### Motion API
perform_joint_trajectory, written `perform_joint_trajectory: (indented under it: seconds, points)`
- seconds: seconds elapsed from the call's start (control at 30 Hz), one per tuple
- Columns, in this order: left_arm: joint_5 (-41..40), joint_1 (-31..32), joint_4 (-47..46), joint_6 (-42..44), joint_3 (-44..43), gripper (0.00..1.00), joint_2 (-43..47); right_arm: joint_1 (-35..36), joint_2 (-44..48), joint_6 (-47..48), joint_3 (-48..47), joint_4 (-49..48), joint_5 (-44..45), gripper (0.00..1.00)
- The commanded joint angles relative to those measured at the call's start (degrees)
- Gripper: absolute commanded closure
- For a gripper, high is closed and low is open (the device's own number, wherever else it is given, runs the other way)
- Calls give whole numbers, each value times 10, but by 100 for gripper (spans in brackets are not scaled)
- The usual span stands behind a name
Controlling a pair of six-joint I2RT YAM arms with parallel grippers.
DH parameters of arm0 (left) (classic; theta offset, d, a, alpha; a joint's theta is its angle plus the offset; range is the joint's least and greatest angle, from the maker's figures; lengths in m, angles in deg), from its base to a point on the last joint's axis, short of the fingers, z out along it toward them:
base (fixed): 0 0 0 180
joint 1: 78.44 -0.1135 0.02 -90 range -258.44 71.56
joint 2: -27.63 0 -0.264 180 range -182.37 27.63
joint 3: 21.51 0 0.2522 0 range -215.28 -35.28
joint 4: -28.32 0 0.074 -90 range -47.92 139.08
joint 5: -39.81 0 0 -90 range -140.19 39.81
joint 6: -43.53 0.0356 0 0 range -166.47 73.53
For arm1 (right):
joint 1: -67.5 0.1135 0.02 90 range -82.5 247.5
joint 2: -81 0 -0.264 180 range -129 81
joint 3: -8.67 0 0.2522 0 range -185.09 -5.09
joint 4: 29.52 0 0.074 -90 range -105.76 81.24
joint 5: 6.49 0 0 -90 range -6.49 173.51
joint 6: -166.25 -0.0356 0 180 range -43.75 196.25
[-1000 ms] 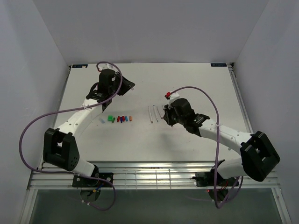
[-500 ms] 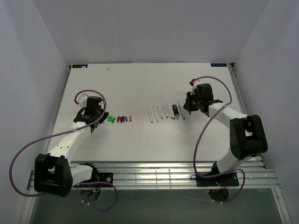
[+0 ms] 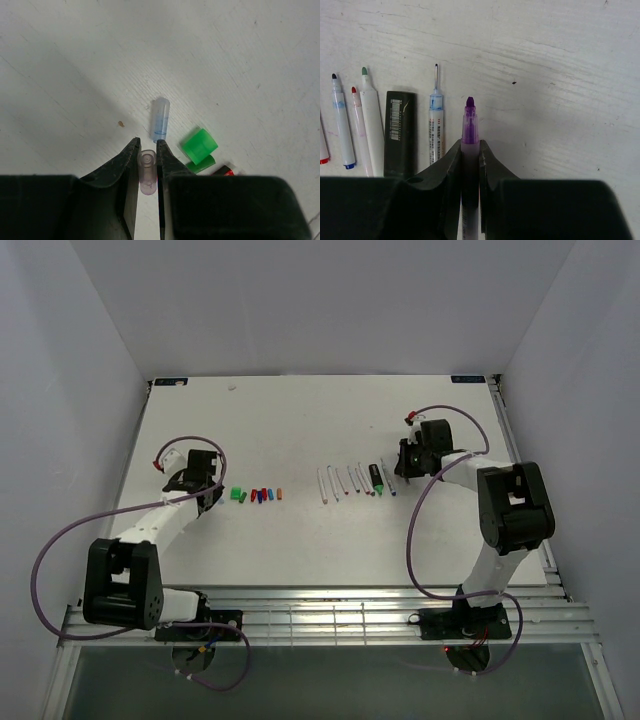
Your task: Open the pen caps
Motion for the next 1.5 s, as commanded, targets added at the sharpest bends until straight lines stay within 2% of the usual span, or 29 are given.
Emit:
perform_joint_trajectory:
  seconds: [0.0,0.4,0.63,0.8,0.83,0.93,1.3,1.47]
  points:
    - [-32,-9,-16,7,13,100,-17,-1,-8,13,-19,-23,-10,87]
    - [15,-31,-90,75,0,100,-103,-1,-20,12,-15,-27,-38,81]
    - [15,-37,-101,89,-15,82,-137,-1,-23,12,-13,-25,-50,75]
    - [31,-39,-107,87,-16,77,-141,-1,-28,11,-14,-24,-57,70]
    - [35,-39,-108,86,-16,73,-144,-1,-28,9,-14,-24,-59,69]
    - [46,-39,-109,83,-16,69,-147,-1,-26,9,-14,-23,-59,67]
    - [66,-39,-113,72,4,53,-136,-1,-4,-9,-21,-23,-75,66]
    - [62,-39,-103,72,6,50,-119,-1,25,-16,-26,-10,-72,65]
